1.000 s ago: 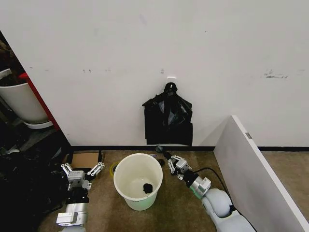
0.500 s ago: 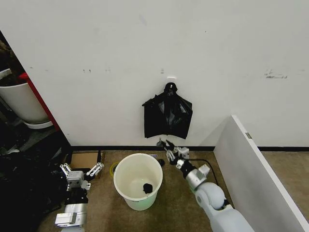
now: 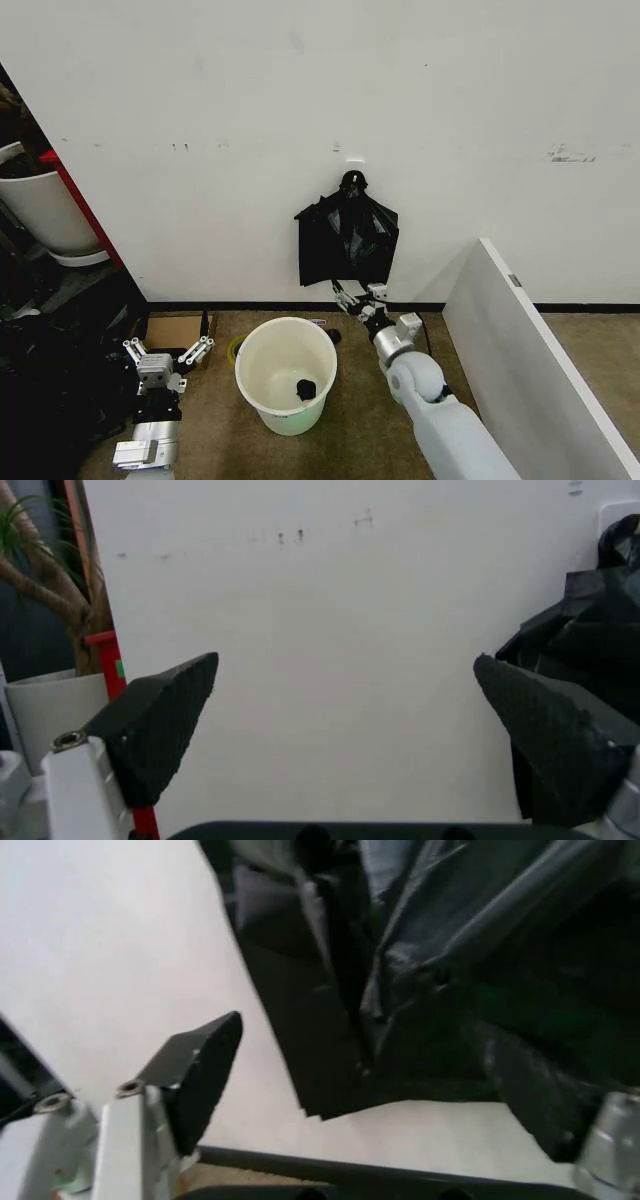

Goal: Place the garbage bag over the trash bin.

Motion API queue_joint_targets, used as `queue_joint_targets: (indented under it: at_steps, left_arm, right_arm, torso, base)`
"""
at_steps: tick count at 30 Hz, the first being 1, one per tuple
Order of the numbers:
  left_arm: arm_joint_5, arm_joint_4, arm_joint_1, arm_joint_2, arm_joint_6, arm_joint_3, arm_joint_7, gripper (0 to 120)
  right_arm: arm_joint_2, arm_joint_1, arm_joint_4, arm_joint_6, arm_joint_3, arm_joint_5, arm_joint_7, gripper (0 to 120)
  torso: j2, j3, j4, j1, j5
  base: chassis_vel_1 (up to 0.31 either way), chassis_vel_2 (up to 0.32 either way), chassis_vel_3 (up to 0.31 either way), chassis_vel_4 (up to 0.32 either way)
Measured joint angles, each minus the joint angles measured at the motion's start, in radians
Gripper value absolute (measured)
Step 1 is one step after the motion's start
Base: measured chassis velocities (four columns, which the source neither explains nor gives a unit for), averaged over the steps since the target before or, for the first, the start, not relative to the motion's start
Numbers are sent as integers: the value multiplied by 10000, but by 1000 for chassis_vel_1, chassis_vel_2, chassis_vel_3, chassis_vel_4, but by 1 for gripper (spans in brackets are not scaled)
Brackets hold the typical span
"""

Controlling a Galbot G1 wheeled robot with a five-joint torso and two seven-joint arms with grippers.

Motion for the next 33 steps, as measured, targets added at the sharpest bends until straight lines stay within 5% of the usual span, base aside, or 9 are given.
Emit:
queue_joint_targets:
  at_steps: [22,33]
  left_arm:
    - [-70,-38,-23,65,6,-34,10,100]
    - [-73,-57,-35,18,7,-35,5,100]
  right_arm:
    - [57,249,40,-201,-48,427,445,1]
    - [-423,-401,741,-41,-208,-102,268,0]
  torso:
    - [0,0,0,-2,2]
    - [0,-1,0,-2,2]
  base:
    - [0,0,0,0]
    - [0,0,0,0]
